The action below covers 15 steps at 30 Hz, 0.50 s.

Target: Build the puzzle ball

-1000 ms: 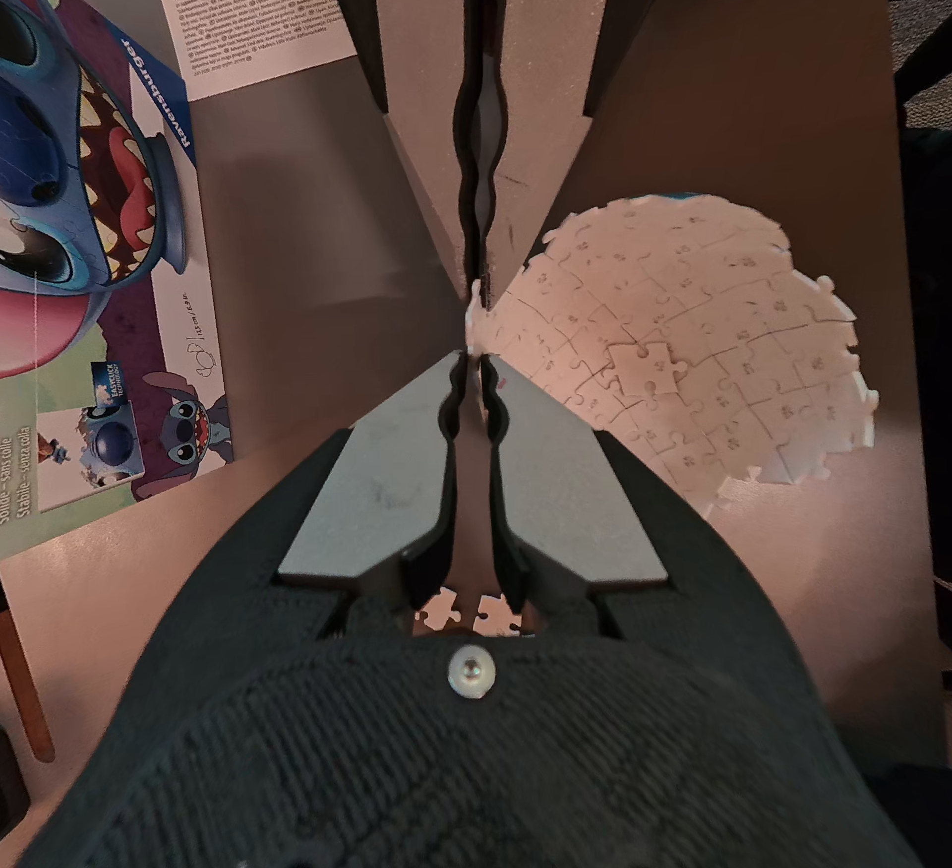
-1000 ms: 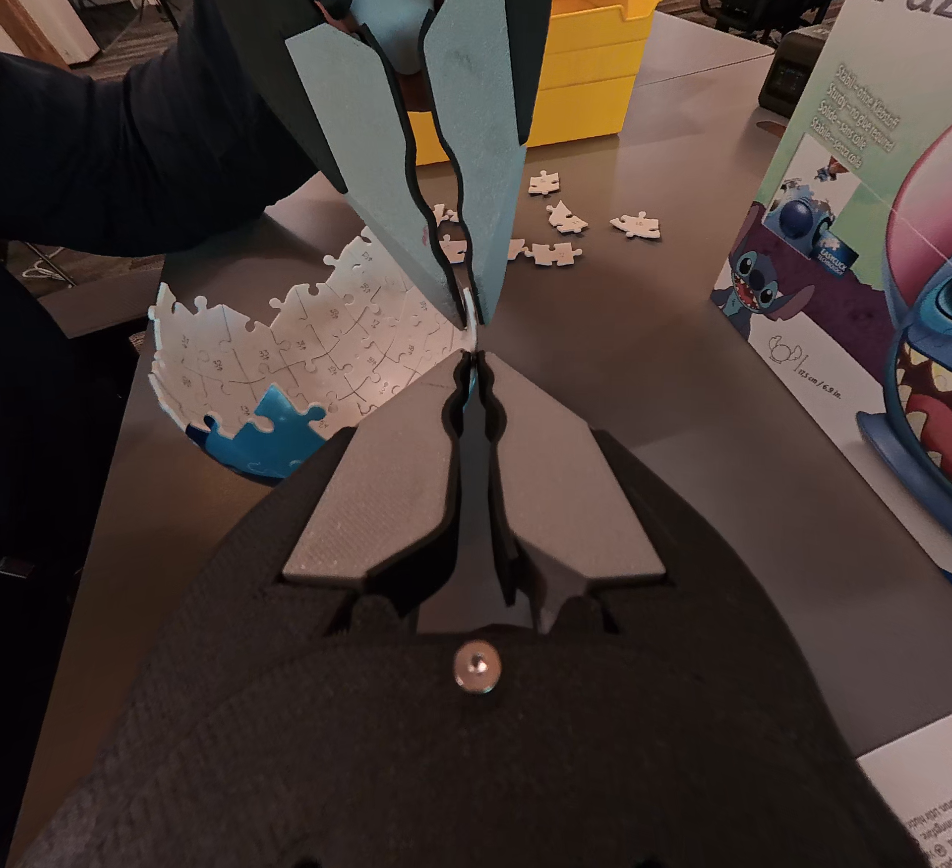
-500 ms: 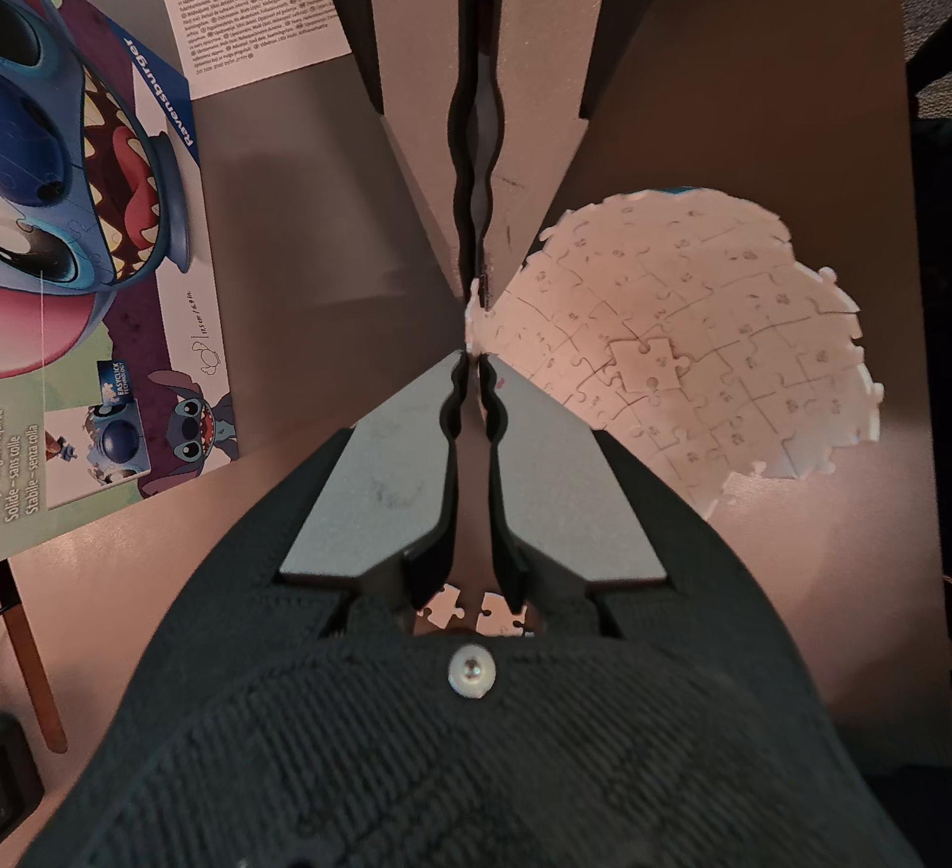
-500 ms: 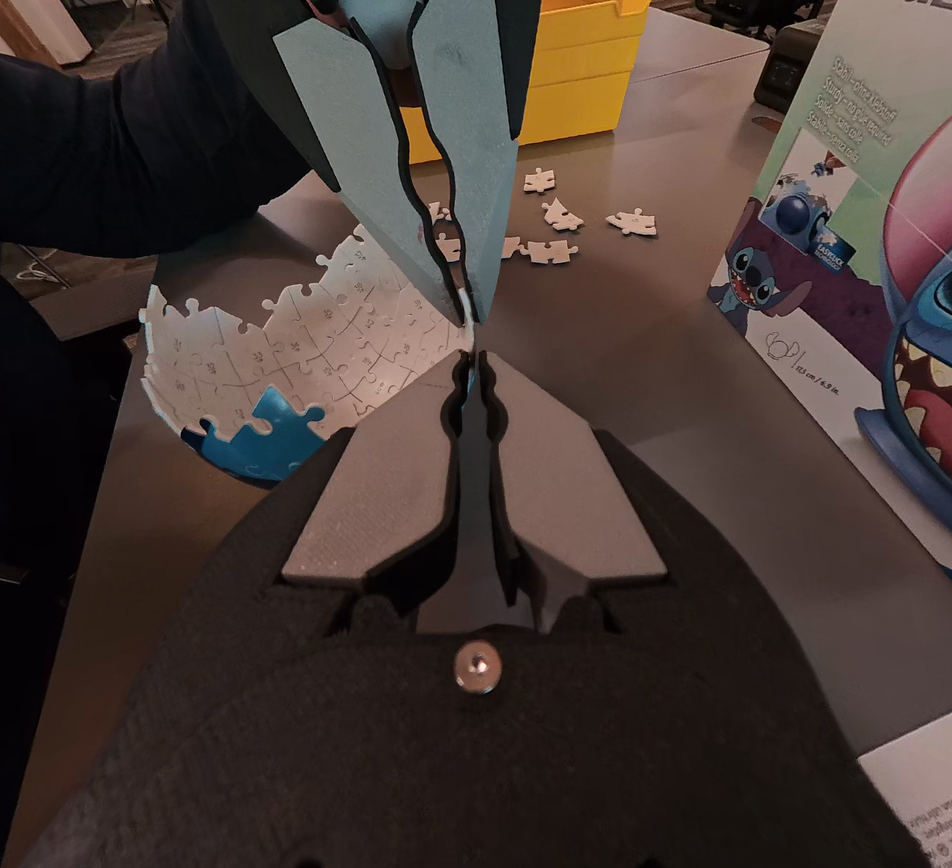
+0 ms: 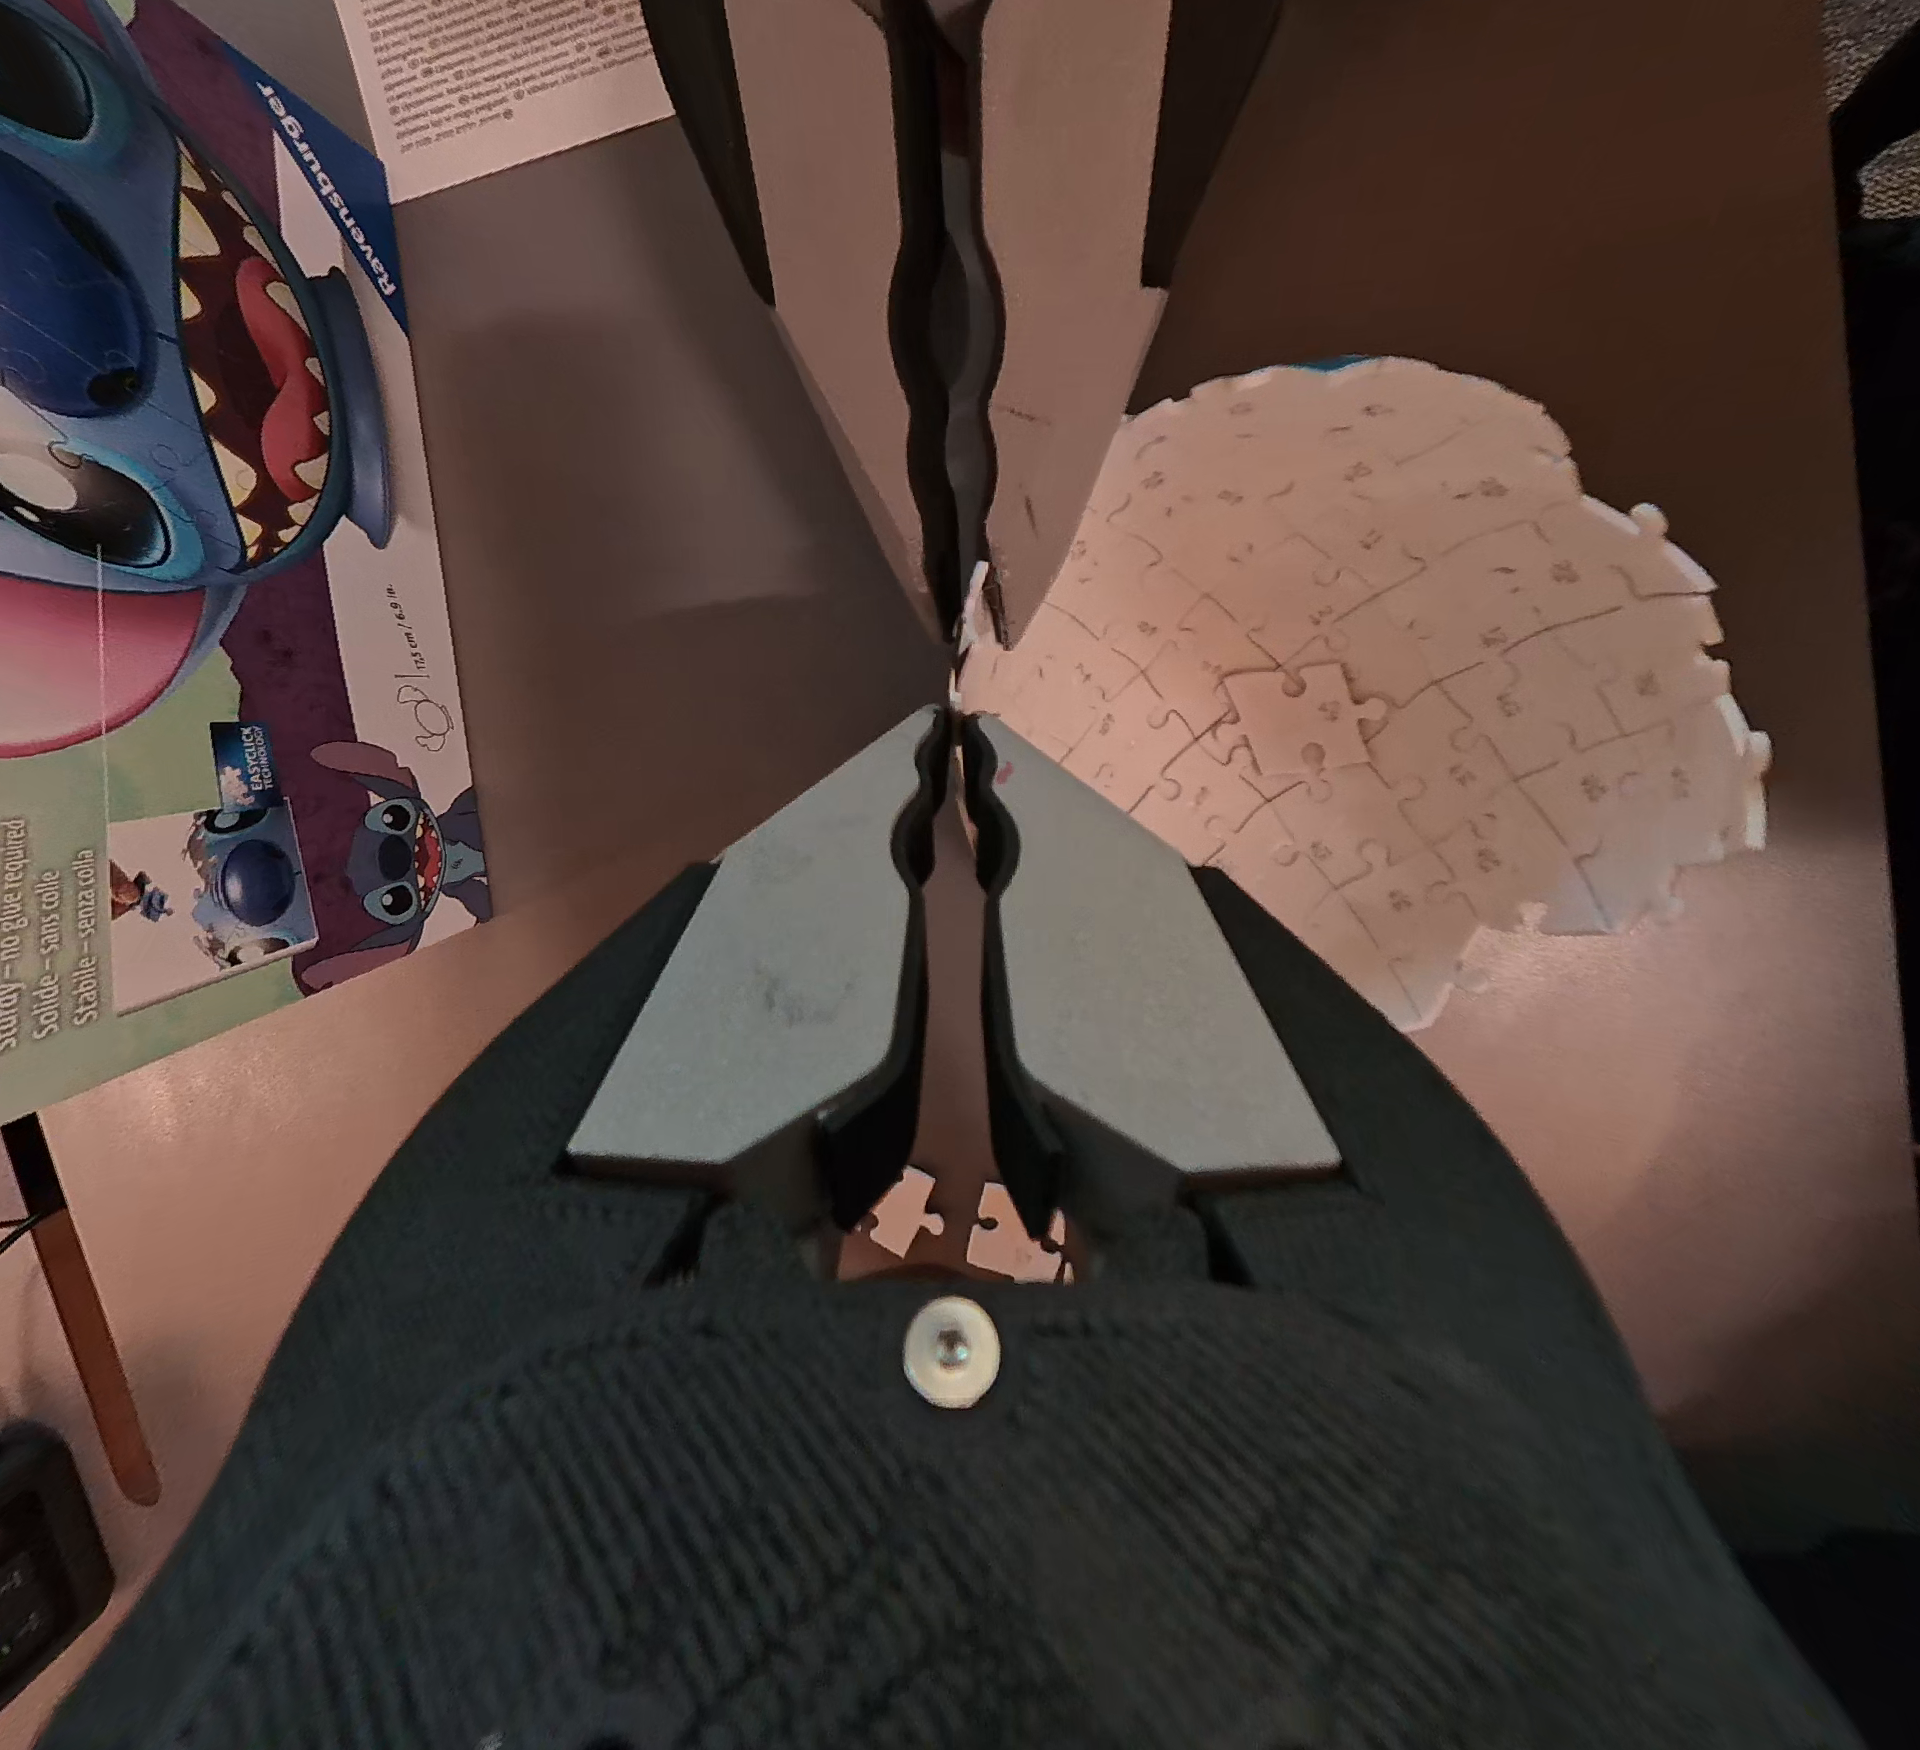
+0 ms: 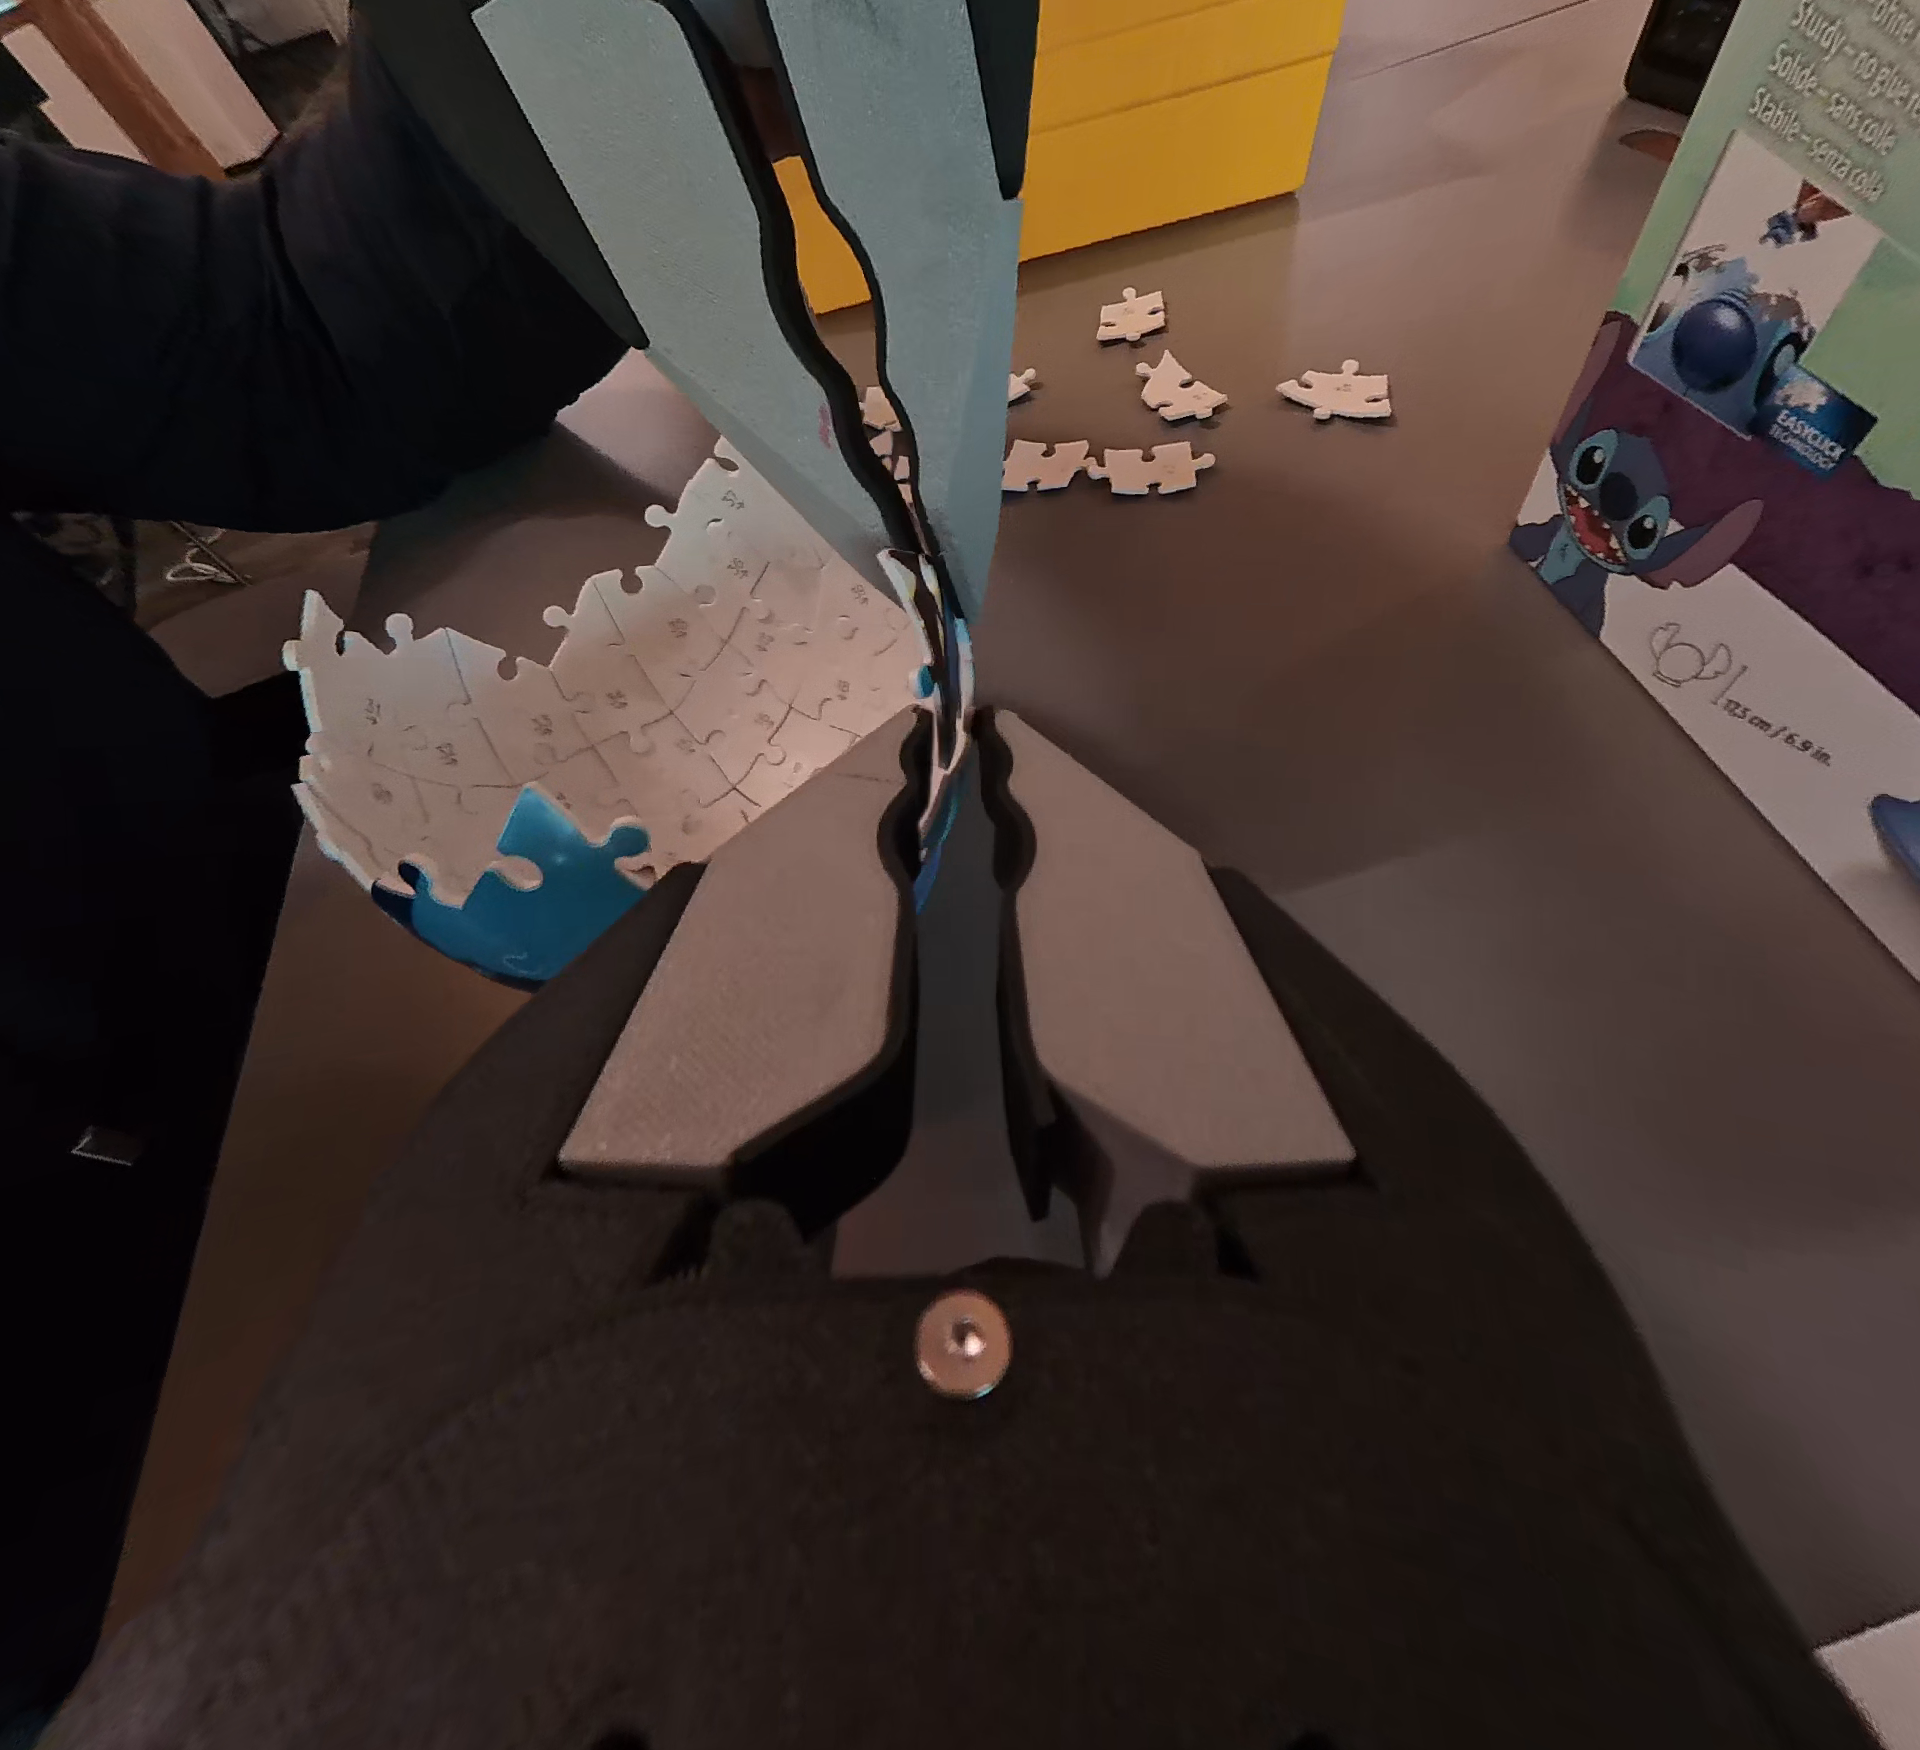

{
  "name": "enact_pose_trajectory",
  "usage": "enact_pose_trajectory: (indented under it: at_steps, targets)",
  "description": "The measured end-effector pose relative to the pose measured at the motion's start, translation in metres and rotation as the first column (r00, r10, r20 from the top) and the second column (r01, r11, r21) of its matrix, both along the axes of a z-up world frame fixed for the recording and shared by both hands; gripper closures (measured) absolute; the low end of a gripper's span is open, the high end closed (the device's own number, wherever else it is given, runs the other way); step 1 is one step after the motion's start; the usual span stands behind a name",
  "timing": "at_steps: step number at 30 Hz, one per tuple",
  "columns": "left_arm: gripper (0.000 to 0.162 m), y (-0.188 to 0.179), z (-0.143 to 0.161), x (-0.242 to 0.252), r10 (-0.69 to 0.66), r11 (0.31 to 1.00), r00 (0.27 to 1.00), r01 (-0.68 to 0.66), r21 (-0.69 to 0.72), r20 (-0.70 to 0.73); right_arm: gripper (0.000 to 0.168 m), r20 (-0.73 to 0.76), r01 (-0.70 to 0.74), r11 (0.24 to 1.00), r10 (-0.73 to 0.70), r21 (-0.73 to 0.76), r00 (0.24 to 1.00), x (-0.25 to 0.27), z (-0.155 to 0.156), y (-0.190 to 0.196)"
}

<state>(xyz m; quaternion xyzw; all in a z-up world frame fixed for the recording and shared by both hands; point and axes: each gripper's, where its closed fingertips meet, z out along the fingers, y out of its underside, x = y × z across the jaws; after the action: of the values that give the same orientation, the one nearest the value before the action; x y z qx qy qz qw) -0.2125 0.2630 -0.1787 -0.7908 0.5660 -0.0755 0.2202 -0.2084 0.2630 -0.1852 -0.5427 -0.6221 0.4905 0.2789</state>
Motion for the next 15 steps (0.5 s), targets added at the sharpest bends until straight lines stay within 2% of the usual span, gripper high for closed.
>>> enact_pose_trajectory:
  at_steps: [15]
  targets:
    - [0.162,0.0002,-0.0008,0.0011,0.008,1.000,1.000,-0.008,-0.013,0.001,0.166,-0.012,0.014,0.999,-0.014,0.035,1.000,-0.0020,0.0023,0.0019]
